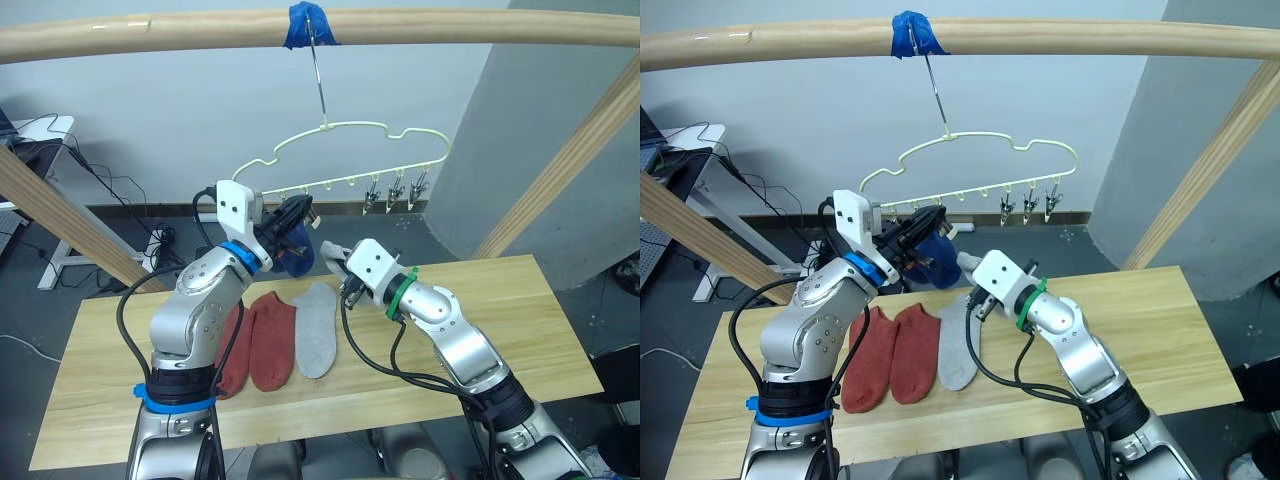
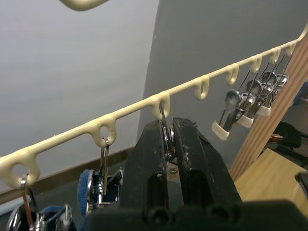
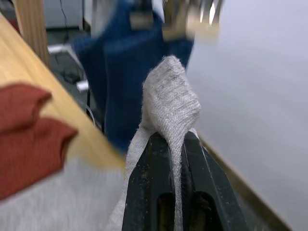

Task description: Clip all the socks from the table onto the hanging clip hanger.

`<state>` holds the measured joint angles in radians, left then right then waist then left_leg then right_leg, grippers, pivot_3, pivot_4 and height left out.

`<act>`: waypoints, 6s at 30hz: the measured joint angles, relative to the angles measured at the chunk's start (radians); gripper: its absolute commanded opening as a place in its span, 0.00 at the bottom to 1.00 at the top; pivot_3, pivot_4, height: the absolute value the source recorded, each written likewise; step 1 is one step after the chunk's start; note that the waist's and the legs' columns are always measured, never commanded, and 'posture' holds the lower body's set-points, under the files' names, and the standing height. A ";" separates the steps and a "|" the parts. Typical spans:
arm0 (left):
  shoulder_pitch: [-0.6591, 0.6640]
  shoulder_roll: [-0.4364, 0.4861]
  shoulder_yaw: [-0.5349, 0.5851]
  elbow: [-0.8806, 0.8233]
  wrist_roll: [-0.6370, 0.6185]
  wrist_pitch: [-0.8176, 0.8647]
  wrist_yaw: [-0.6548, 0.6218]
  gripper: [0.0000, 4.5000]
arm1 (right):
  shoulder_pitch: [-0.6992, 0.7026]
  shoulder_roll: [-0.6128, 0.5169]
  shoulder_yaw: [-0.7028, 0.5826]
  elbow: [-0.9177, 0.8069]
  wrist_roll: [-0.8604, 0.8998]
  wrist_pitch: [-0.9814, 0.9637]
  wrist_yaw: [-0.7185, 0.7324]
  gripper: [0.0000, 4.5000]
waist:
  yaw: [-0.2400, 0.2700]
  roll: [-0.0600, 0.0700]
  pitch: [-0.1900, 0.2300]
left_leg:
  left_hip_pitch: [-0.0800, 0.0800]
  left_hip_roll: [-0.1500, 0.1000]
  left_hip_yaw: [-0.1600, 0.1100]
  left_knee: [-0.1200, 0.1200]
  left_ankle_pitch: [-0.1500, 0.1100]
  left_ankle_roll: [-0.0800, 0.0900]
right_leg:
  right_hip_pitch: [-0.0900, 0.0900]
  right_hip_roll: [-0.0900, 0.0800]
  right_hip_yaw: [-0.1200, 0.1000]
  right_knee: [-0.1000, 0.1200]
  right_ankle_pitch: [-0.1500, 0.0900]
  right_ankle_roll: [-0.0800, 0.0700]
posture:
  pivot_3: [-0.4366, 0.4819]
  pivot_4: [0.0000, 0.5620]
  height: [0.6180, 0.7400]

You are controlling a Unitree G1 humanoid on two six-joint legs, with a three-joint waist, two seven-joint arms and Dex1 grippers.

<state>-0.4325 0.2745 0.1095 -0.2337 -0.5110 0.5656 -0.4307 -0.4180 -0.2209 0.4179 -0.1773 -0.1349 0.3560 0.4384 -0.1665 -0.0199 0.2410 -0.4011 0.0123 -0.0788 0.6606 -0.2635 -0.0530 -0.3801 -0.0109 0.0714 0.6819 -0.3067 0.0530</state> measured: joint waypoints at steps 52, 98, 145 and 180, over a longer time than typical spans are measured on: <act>0.016 0.016 -0.004 -0.037 -0.038 0.043 0.005 0.00 | -0.163 0.088 -0.049 0.214 -0.032 -0.086 0.007 0.01 | -0.002 0.001 0.000 | 0.000 0.000 0.001 0.000 0.000 0.000 | 0.000 -0.001 0.000 0.000 0.000 0.000 | 0.22 0.41 1.00; 0.262 0.325 -0.033 -0.147 0.049 -0.099 -0.226 0.55 | 0.023 -0.219 -0.139 -0.112 0.088 0.043 0.242 0.61 | 0.007 0.001 0.001 | 0.000 0.000 0.001 -0.001 0.000 0.000 | -0.001 -0.004 0.000 0.000 0.000 0.000 | 0.30 0.39 1.00; 0.185 0.385 -0.056 -0.188 0.024 -0.163 -0.393 0.55 | -0.165 -0.037 -0.319 -0.117 0.295 0.544 -0.035 0.40 | 0.028 0.001 0.000 | 0.000 0.000 0.001 -0.001 0.000 0.000 | -0.002 -0.004 0.000 0.001 0.000 -0.001 | 0.29 0.34 1.00; 0.208 0.337 -0.064 -0.167 0.036 -0.158 -0.384 0.55 | -0.226 0.035 -0.267 -0.063 0.281 0.395 -0.092 0.40 | 0.025 0.001 0.000 | -0.001 0.000 0.002 0.000 0.000 0.000 | -0.005 -0.004 0.000 0.005 0.001 -0.001 | 0.29 0.33 1.00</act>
<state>-0.2247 0.6110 0.0455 -0.4004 -0.4750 0.4073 -0.8145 -0.6439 -0.1864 0.1506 -0.2405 0.1463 0.7511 0.3466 -0.1418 -0.0190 0.2410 -0.4020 0.0122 -0.0771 0.6606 -0.2634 -0.0530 -0.3847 -0.0146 0.0717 0.6870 -0.3061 0.0521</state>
